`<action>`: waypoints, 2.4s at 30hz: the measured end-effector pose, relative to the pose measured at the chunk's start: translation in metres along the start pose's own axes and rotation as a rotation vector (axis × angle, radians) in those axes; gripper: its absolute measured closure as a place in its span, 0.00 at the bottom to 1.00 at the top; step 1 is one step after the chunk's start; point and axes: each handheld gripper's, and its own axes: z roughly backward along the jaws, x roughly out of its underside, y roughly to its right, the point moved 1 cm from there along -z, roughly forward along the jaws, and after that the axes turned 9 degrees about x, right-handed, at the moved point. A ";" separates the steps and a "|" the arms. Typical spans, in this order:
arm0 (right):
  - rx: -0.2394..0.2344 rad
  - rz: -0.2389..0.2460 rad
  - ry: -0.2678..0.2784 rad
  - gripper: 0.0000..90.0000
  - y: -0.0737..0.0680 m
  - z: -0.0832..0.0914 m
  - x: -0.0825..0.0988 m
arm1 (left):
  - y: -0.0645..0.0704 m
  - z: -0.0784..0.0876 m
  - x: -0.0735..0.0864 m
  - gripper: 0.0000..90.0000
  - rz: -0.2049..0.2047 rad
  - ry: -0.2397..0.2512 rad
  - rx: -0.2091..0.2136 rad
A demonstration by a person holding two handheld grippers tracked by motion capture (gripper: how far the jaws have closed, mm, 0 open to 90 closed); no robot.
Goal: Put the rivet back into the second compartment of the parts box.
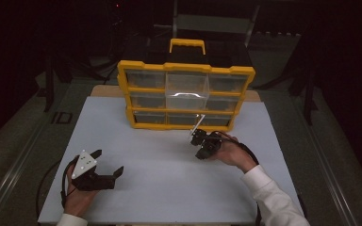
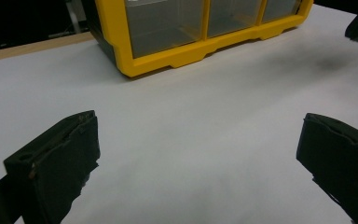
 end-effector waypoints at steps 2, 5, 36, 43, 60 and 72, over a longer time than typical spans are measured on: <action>0.006 0.009 0.003 0.92 0.000 0.005 -0.001 | 0.000 0.000 0.000 0.00 0.000 0.000 0.000; 0.016 0.014 0.011 0.92 -0.001 0.012 -0.002 | 0.000 0.000 0.000 0.00 -0.001 0.000 0.000; 0.030 0.086 0.095 0.92 0.001 0.071 -0.013 | 0.000 0.000 0.000 0.00 -0.001 -0.002 -0.002; 0.027 0.094 0.102 0.92 0.002 0.078 -0.017 | 0.000 0.000 0.000 0.00 -0.001 -0.001 -0.002; 0.038 0.117 0.142 0.92 0.005 0.101 -0.026 | 0.000 0.000 0.000 0.00 0.001 0.000 -0.003; 0.040 0.132 0.154 0.92 0.008 0.119 -0.033 | 0.000 0.000 0.000 0.00 0.000 -0.001 -0.003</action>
